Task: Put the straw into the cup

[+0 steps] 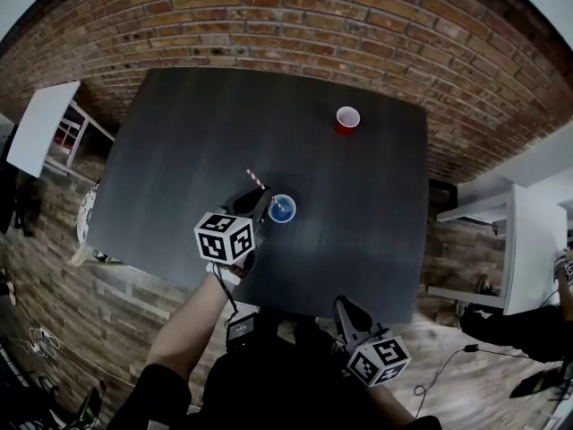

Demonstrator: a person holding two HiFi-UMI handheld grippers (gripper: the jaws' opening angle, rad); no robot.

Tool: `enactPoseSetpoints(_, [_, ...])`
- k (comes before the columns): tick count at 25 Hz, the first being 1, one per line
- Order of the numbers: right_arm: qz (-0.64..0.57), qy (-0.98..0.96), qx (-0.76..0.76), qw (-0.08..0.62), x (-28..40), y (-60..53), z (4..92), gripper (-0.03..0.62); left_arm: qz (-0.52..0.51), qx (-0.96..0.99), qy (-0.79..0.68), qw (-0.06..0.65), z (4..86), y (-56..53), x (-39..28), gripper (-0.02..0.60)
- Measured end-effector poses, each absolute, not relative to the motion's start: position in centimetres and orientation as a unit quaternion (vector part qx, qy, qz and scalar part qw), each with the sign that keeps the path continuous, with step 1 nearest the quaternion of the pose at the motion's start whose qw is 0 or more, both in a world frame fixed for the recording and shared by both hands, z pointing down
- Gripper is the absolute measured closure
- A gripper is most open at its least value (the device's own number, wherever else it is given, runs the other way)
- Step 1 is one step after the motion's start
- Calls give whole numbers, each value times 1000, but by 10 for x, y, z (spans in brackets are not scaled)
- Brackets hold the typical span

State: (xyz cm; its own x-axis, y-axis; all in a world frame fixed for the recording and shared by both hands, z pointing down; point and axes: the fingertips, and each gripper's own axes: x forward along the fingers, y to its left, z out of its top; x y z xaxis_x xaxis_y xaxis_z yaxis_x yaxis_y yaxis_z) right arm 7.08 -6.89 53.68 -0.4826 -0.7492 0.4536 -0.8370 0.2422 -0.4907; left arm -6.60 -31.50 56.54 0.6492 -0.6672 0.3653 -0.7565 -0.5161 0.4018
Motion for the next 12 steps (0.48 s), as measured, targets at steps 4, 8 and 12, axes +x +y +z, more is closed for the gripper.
enactPoseSetpoints(4, [354,-783,507,65,71,-68,539,571,93,863,-410,280,582,-317,-64,543])
enactPoseSetpoints(8, [356,-781,509,65,73,-68,541,571,103,862,-406,285,594,-317,-59,543])
enactPoseSetpoints(12, [359,-779,509,67,73,-66,543,571,116,861,-404,286,606,-315,-54,543])
